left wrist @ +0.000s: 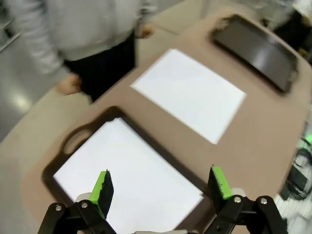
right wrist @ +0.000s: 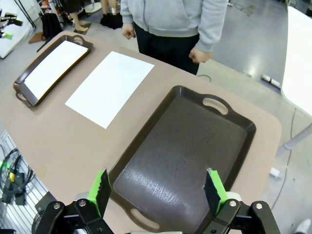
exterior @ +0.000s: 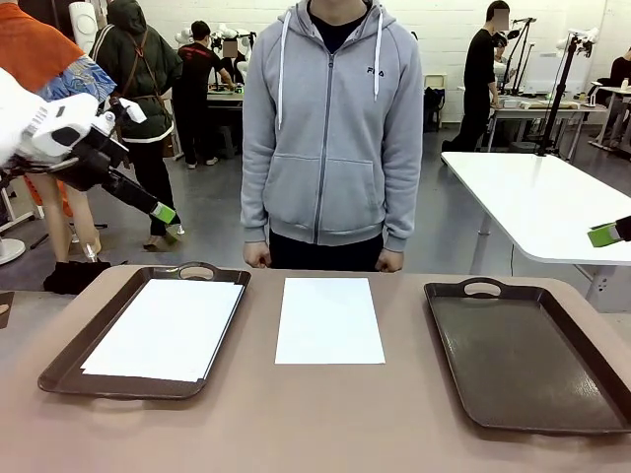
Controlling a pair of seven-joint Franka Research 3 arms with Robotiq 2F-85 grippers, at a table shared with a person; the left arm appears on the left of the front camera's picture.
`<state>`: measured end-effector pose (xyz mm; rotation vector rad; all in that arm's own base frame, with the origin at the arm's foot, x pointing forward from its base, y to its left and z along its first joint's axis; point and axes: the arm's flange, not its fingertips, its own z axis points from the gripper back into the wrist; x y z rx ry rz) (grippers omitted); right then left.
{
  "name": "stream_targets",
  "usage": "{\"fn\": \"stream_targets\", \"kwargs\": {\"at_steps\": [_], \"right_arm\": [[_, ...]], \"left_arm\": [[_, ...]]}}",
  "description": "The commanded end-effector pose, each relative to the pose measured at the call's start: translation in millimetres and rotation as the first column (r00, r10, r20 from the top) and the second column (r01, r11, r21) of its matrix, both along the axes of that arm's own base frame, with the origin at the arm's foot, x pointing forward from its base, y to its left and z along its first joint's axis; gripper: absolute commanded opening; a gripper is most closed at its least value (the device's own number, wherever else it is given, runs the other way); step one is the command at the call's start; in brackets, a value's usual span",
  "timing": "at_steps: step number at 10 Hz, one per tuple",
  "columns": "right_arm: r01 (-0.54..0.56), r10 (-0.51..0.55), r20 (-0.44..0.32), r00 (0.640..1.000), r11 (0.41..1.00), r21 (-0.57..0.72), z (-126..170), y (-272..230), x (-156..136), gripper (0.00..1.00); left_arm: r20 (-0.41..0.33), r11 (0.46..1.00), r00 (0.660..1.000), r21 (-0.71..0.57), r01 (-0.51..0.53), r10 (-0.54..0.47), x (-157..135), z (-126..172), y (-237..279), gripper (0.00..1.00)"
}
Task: Sort the A4 documents.
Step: Receive the A4 Paper.
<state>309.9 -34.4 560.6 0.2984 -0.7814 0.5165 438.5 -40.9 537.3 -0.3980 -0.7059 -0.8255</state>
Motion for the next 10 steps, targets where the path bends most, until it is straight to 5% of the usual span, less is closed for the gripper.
{"fn": "stream_targets", "kwargs": {"at_steps": [1,5,10], "right_arm": [[-0.01,0.01,-0.003,1.0,1.0,0.012,-1.8,0.1,1.1,1.0],[-0.01,0.01,-0.003,1.0,1.0,0.012,-1.8,0.1,1.1,1.0],[-0.01,0.01,-0.003,1.0,1.0,0.012,-1.8,0.1,1.1,1.0]], "left_arm": [[-0.125,0.989,0.982,-0.057,0.136,-0.142,13.1,-13.1,14.4,1.0],[-0.148,0.996,0.989,-0.079,-0.043,0.031,-2.3,-22.1,-3.9,1.0],[-0.139,0.993,0.988,-0.087,-0.079,0.066,-16.9,-19.5,11.4,1.0]]}}
